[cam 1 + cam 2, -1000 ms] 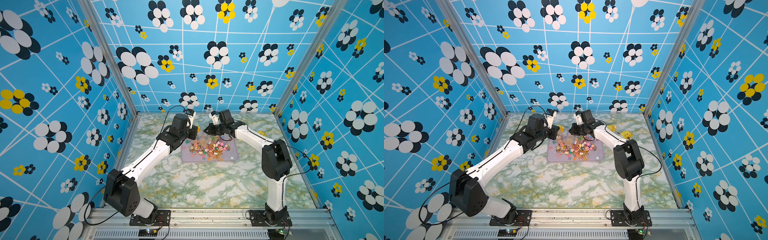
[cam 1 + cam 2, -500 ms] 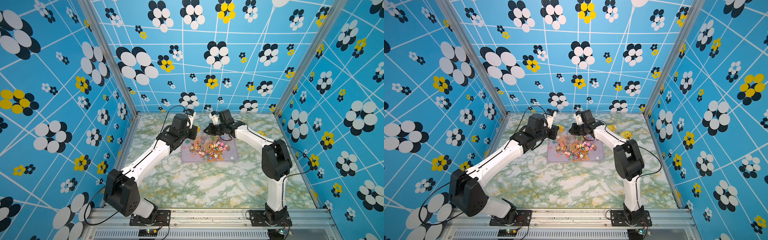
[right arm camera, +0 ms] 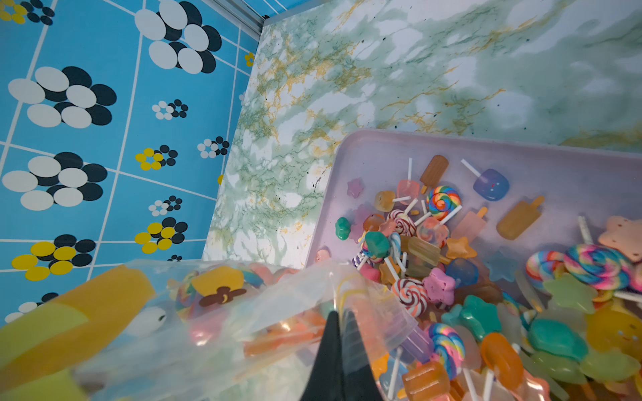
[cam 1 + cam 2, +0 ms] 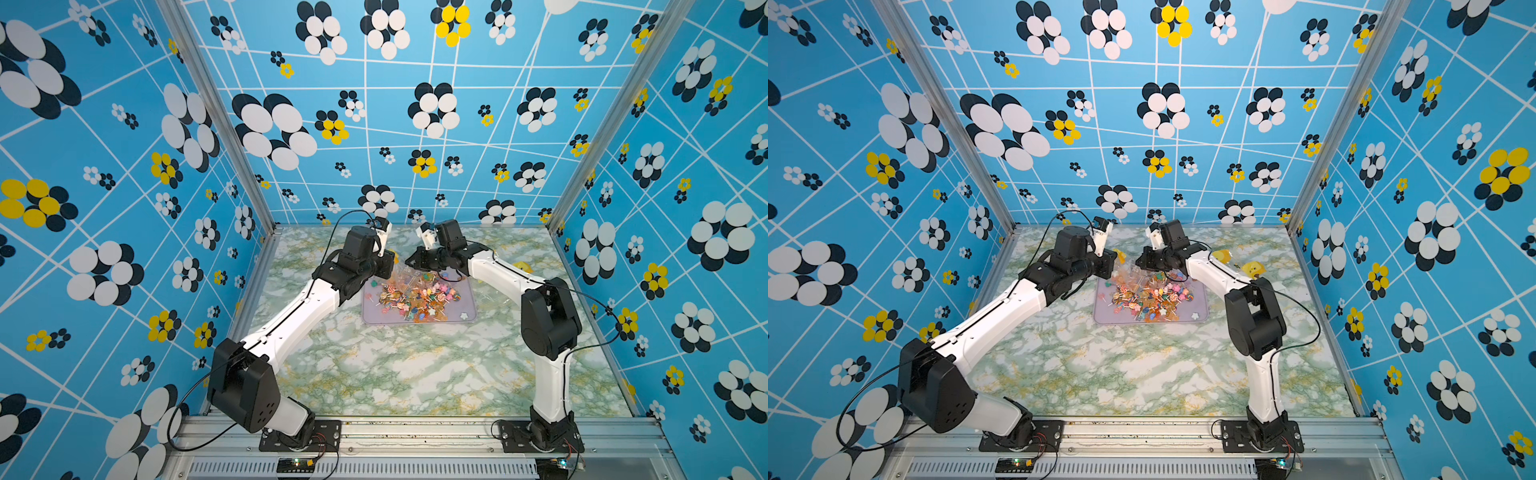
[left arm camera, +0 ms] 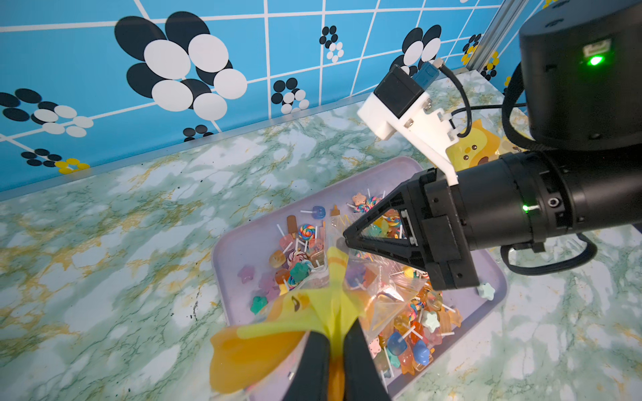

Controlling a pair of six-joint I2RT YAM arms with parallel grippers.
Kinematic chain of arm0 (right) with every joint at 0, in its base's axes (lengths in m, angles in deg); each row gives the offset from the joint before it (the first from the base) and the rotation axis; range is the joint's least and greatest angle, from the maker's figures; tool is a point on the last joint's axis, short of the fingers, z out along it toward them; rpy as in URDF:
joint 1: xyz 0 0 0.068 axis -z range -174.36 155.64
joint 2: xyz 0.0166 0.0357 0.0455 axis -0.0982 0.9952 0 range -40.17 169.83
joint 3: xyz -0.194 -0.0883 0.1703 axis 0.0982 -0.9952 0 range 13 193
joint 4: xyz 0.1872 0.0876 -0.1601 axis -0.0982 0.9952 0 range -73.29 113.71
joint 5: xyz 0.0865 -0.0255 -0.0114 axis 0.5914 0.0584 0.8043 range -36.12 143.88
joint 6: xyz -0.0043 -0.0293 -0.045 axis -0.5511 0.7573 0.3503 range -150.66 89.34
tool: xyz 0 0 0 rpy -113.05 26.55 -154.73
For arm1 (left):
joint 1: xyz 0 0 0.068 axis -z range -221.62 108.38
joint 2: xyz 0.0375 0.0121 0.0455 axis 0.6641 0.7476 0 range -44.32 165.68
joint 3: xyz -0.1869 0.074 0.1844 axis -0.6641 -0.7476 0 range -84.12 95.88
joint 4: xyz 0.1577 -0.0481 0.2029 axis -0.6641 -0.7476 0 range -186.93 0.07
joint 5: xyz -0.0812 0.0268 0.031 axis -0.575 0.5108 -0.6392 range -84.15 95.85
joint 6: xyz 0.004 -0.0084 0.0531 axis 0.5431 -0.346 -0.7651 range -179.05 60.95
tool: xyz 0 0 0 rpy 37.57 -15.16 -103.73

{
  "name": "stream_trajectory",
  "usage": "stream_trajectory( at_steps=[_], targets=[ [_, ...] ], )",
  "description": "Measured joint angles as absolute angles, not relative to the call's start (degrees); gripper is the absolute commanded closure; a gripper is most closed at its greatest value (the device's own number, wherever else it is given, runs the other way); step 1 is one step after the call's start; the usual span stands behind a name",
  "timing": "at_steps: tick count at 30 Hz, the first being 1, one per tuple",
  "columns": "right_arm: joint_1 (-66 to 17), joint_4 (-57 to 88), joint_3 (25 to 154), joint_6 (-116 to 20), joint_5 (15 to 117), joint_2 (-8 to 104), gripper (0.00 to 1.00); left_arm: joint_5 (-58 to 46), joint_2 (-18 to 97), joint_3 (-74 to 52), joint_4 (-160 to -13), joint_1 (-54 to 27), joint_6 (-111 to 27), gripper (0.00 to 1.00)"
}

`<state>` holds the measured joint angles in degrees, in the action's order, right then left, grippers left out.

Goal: Pour candies out of the ziploc bag
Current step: 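Pour the candies out of the ziploc bag onto the tray.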

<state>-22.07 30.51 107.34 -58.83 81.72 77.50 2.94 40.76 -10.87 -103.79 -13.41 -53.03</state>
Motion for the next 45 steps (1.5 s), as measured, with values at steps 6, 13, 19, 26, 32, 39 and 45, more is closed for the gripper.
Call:
stream_trajectory(
  at_steps=[6, 13, 19, 26, 32, 39, 45],
  targets=[
    [-22.1, 29.2, 107.7, -60.2, 82.5, 77.9, 1.00, 3.4, 41.1, -9.9, -104.1, -13.4, -53.7, 1.00],
    [-22.2, 28.0, 109.3, -61.6, 83.2, 79.5, 1.00, 4.2, 41.7, -8.7, -105.0, -13.4, -54.7, 1.00],
    [-22.6, 27.6, 110.3, -62.5, 83.2, 80.5, 1.00, 4.6, 42.2, -8.2, -105.2, -13.4, -55.6, 1.00],
    [-23.1, 26.5, 110.6, -63.1, 83.9, 81.6, 1.00, 5.3, 42.2, -8.1, -105.5, -13.4, -56.2, 1.00],
    [-23.6, 25.7, 110.6, -63.9, 84.4, 82.2, 1.00, 5.5, 42.2, -7.7, -106.5, -13.4, -57.2, 1.00],
    [-23.9, 24.5, 110.6, -64.4, 84.5, 82.2, 1.00, 5.8, 42.2, -6.4, -108.2, -13.4, -57.9, 1.00],
    [-24.0, 23.3, 110.6, -64.8, 84.5, 82.2, 1.00, 5.8, 42.4, -5.1, -109.4, -13.4, -58.3, 1.00]
  ],
)
